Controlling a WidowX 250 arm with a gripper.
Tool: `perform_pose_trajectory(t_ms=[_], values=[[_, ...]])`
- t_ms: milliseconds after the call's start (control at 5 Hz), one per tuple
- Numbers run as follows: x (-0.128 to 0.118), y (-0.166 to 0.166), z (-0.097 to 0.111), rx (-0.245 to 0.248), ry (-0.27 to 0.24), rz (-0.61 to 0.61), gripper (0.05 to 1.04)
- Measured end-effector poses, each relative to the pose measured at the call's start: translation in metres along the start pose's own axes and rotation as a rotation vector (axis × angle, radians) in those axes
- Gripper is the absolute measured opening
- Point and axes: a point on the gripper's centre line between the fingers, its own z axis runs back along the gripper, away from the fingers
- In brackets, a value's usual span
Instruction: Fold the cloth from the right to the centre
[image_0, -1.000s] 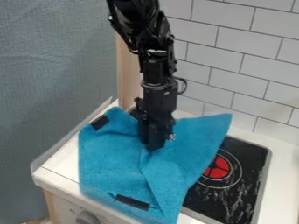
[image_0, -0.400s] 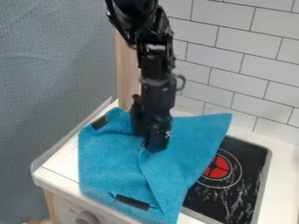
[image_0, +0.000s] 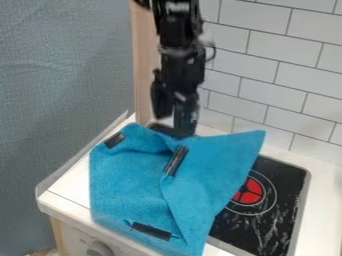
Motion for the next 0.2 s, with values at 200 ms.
perform_pose_trajectory(t_ms=[200], values=[[-0.0003,-0.0004,0.0162,0.026,-0.026,-0.028,0.999]])
